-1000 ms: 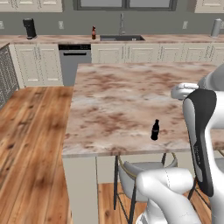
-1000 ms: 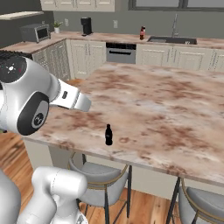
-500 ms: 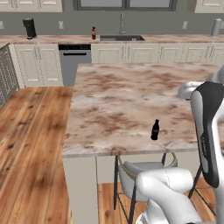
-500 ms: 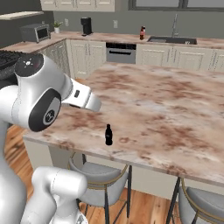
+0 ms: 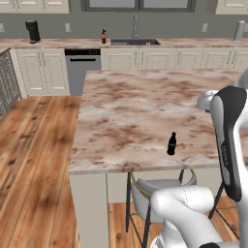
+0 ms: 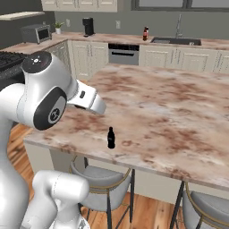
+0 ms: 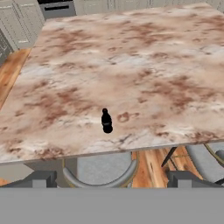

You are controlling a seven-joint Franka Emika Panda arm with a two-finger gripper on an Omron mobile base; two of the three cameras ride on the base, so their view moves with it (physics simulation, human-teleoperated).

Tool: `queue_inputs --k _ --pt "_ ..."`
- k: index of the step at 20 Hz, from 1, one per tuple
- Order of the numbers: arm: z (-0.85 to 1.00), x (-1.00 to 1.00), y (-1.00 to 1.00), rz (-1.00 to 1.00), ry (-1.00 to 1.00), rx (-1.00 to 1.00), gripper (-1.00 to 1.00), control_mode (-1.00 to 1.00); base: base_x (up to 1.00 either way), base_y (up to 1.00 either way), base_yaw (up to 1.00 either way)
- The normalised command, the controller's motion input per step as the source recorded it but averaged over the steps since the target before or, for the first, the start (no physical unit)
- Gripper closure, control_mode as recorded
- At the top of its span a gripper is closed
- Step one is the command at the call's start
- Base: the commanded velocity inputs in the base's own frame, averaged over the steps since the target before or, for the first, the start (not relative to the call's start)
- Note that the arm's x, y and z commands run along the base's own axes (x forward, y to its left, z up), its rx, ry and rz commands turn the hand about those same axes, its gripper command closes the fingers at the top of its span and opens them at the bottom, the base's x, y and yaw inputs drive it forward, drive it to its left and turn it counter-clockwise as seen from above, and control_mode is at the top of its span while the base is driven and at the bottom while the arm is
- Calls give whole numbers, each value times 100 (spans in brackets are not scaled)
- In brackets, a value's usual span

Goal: Place the large bottle from the dining counter next to the other large bottle outside the sink, and place the small bottle from the dining counter next to the other small bottle inside the sink.

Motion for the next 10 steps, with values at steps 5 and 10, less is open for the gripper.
queue_inputs --k 5,10 --pt "-4 14 0 1 2 0 -100 -100 0 0 0" --pt "-10 14 0 1 3 0 -100 -100 0 0 0"
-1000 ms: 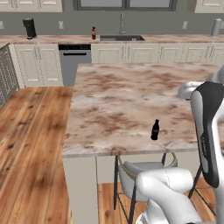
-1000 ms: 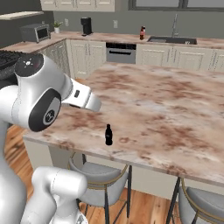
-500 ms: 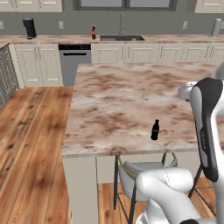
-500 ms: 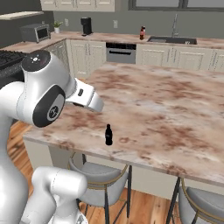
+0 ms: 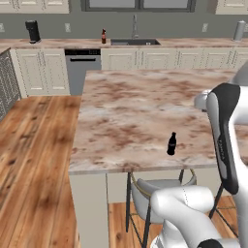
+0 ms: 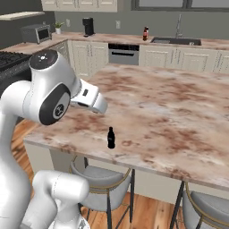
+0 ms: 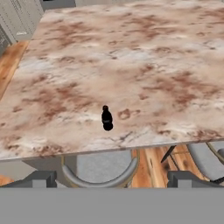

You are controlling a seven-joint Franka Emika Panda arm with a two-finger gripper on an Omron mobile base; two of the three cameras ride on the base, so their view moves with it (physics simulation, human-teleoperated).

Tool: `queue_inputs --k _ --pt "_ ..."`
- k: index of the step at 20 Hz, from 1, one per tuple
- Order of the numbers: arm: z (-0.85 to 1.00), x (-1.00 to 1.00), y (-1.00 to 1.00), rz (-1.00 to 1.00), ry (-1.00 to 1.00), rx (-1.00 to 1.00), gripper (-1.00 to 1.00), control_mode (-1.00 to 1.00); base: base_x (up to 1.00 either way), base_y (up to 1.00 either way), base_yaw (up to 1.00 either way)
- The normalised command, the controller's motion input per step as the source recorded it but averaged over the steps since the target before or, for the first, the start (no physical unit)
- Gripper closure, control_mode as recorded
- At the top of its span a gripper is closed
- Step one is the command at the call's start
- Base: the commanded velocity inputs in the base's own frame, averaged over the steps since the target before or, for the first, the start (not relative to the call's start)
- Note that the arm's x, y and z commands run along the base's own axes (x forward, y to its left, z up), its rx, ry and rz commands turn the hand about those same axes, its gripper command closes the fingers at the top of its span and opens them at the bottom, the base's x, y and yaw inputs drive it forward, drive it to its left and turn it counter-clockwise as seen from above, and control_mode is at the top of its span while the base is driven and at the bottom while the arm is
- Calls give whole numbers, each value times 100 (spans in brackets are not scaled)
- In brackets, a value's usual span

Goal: Place the large bottle from the dining counter next to the other large bottle outside the sink, and place the small bottle from the dining counter next to the other small bottle inside the sink.

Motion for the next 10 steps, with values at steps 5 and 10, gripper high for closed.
queue_inputs --k 5,10 --pt "-17 17 0 2 6 0 -100 -100 0 0 0" --pt "-14 17 0 2 5 0 -100 -100 0 0 0"
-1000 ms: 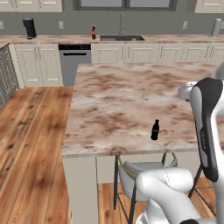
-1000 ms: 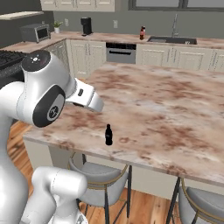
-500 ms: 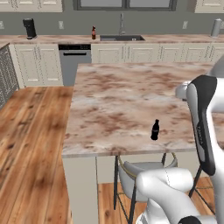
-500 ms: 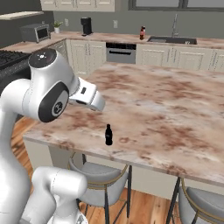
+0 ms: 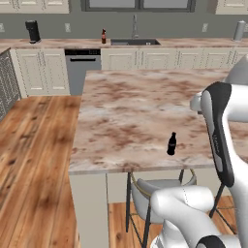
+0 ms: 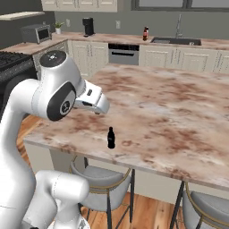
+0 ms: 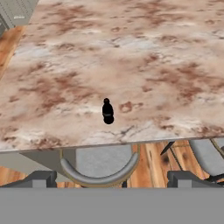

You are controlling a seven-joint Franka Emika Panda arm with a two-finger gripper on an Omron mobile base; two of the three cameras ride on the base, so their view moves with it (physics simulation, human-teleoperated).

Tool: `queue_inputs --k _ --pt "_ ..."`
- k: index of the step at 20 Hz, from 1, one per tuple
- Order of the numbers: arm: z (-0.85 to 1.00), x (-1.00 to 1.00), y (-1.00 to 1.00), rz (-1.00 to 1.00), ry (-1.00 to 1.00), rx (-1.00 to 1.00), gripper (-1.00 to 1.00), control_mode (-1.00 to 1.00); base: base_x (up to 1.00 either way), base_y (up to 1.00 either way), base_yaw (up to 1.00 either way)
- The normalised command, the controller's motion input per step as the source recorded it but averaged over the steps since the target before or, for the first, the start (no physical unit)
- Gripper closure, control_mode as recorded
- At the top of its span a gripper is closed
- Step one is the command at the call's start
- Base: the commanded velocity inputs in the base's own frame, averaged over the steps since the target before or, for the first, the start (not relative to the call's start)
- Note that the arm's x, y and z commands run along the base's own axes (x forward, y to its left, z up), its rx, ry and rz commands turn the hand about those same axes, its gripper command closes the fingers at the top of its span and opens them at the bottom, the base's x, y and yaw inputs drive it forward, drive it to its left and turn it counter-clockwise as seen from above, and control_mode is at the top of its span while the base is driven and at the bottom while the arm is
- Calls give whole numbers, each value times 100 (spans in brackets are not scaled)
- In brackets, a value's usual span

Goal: Place the large bottle from the dining counter next to the other large bottle outside the sink, and place the small bottle from the dining counter next to the other small bottle inside the sink.

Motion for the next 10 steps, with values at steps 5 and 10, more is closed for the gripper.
queue_inputs --k 5,10 --pt "-12 11 0 2 4 0 -100 -100 0 0 0" --pt "-14 12 0 2 4 0 -100 -100 0 0 0"
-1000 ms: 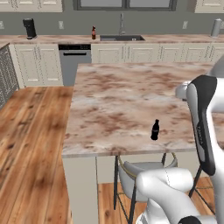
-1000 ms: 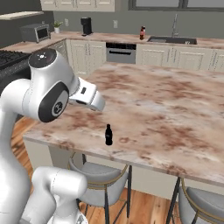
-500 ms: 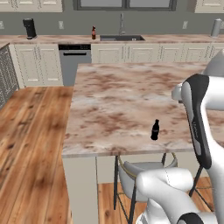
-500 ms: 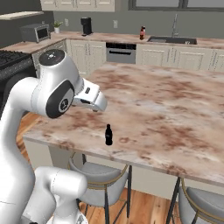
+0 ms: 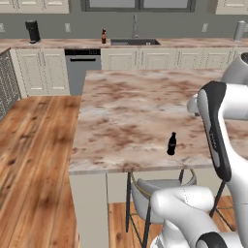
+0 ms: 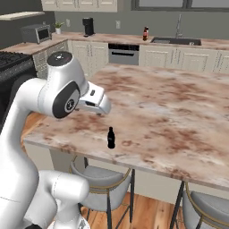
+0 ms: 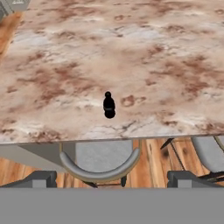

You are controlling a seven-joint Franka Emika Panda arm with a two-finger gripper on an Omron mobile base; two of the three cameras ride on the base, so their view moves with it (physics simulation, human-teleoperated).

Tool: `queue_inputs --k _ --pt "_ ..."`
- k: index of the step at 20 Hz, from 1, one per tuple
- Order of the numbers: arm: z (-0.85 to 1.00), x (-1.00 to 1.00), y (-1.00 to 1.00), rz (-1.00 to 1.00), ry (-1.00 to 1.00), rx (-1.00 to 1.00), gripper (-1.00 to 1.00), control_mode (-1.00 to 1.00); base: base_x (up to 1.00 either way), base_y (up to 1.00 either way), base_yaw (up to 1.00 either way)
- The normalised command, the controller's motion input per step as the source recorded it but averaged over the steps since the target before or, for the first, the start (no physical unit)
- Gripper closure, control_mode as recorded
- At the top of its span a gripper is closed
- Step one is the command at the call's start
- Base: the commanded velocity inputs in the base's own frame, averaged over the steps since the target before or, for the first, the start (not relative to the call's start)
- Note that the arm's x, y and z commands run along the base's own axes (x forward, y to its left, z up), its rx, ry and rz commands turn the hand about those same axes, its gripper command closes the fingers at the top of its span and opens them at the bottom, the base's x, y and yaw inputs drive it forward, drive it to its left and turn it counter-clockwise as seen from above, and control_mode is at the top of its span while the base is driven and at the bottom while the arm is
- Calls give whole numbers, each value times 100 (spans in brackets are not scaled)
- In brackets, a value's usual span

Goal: Place the large bottle from the dining counter next to the other large bottle outside the sink, and place the small bottle from the dining counter next to the other small bottle inside the sink.

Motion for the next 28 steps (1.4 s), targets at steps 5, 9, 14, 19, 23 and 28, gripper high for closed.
queue_inputs --k 5,9,14,19,23,28 --pt "-18 16 0 1 3 0 -100 -100 0 0 0" --pt "-18 18 0 1 0 2 -100 -100 0 0 0" --pt "-20 15 0 1 0 1 -100 -100 0 0 0" --pt "-13 11 0 2 3 0 -100 -100 0 0 0" --pt "-11 11 0 1 3 0 -100 -100 0 0 0" --pt "-11 3 0 1 3 0 -100 -100 0 0 0"
